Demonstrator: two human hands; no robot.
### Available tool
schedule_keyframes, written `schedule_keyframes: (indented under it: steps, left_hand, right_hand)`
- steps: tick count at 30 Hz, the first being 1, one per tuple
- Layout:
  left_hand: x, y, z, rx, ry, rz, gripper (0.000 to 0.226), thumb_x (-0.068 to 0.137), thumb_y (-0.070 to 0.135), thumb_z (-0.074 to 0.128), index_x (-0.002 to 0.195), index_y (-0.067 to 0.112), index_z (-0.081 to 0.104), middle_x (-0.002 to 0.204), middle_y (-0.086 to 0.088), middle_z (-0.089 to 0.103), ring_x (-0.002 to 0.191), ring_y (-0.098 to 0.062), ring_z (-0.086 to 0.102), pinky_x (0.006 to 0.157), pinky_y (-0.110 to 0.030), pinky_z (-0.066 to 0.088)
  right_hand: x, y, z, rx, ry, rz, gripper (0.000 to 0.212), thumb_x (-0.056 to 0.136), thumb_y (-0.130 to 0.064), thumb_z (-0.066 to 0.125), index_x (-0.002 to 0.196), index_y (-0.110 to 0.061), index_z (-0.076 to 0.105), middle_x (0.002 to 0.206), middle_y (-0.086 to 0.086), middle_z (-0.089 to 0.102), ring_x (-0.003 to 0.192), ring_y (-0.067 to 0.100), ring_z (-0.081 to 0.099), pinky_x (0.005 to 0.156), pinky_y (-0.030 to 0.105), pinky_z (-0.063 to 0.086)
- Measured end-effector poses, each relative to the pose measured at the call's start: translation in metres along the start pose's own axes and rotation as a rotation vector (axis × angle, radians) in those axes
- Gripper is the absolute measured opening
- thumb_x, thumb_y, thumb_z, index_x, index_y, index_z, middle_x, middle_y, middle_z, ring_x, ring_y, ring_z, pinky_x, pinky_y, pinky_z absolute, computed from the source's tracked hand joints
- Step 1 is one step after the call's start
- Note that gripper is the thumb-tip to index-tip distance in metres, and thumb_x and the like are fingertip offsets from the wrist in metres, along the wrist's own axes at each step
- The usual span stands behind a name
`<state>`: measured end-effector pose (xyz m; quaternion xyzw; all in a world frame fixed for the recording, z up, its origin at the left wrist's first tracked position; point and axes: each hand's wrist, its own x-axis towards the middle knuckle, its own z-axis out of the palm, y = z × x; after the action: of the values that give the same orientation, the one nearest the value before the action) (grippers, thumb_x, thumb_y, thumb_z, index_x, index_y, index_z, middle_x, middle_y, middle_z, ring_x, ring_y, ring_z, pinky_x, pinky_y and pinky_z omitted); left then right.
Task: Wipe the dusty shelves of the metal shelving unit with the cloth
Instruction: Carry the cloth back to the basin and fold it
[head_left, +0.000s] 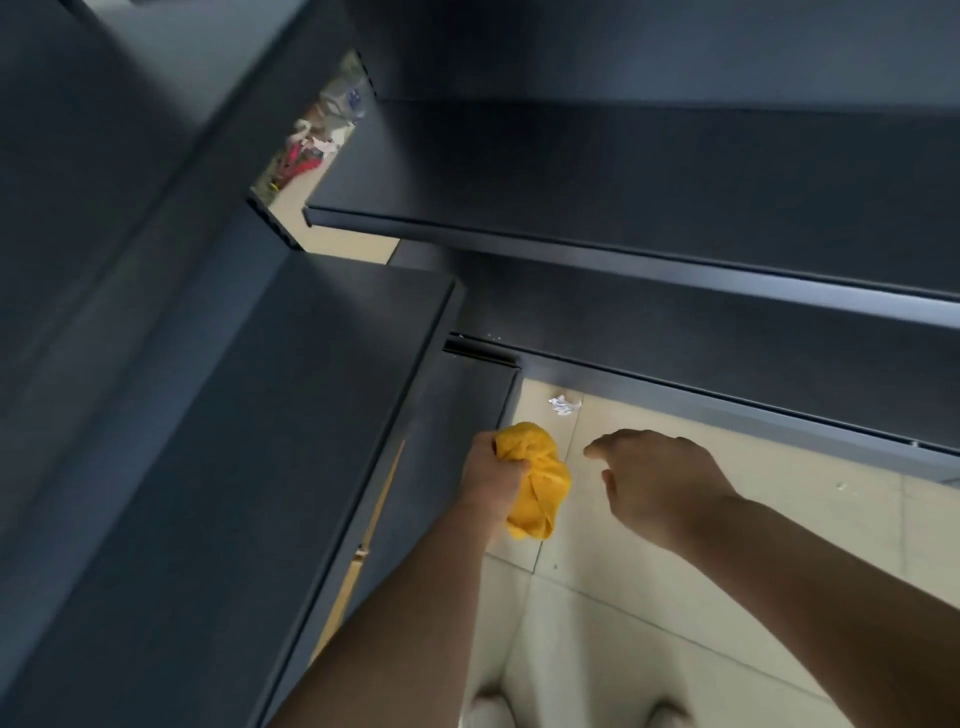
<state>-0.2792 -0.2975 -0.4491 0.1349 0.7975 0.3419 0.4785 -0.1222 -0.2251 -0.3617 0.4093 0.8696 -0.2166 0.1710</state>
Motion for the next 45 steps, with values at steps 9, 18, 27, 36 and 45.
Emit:
schedule_keyframes:
  steps: [9,18,27,36,45]
  left_hand:
    - [-0.164,0.102,-0.071,-0.159,-0.160,0.042,0.047,0.073,-0.020,0.042,0.104,0.010,0.060,0.104,-0.017,0.063,0.096,-0.033,0.061,0.082,-0.043,0.052]
    - [-0.324,0.157,-0.156,-0.173,-0.106,0.250,0.053,0.076,-0.018,0.045,0.112,0.016,0.063,0.115,-0.016,0.065,0.112,-0.032,0.062,0.092,-0.047,0.052]
    - [-0.457,0.186,-0.223,-0.102,0.073,0.429,0.055,0.067,0.007,0.066,0.118,0.022,0.054,0.120,-0.006,0.063,0.111,-0.026,0.062,0.093,-0.048,0.054]
    - [-0.546,0.173,-0.272,-0.003,0.426,0.599,0.032,0.087,0.018,0.068,0.118,0.018,0.057,0.111,-0.002,0.064,0.097,-0.017,0.062,0.077,-0.028,0.053]
    - [-0.601,0.170,-0.300,0.035,0.391,0.608,0.044,0.082,0.022,0.076,0.121,0.022,0.056,0.116,-0.001,0.061,0.106,-0.021,0.060,0.090,-0.041,0.054]
  right_hand:
    - [-0.100,-0.047,-0.101,-0.037,0.087,-0.023,0.042,0.092,-0.015,0.044,0.132,-0.028,0.050,0.125,0.000,0.059,0.113,0.023,0.058,0.087,0.032,0.044]
    - [-0.191,-0.096,-0.209,0.041,0.253,-0.176,0.053,0.092,-0.017,0.052,0.143,-0.022,0.038,0.142,0.005,0.048,0.128,0.028,0.046,0.100,0.040,0.043]
    - [-0.277,-0.188,-0.257,0.186,0.383,-0.509,0.045,0.091,-0.014,0.044,0.134,-0.024,0.049,0.119,0.004,0.062,0.110,0.029,0.057,0.089,0.045,0.050]
    - [-0.364,-0.245,-0.271,0.175,0.383,-0.560,0.082,0.089,-0.035,0.057,0.153,-0.031,0.004,0.152,-0.003,0.035,0.136,0.024,0.034,0.107,0.051,0.033]
    - [-0.392,-0.283,-0.274,0.229,0.541,-0.649,0.056,0.084,-0.041,0.063,0.132,-0.029,0.038,0.111,-0.003,0.064,0.104,0.023,0.061,0.090,0.050,0.048]
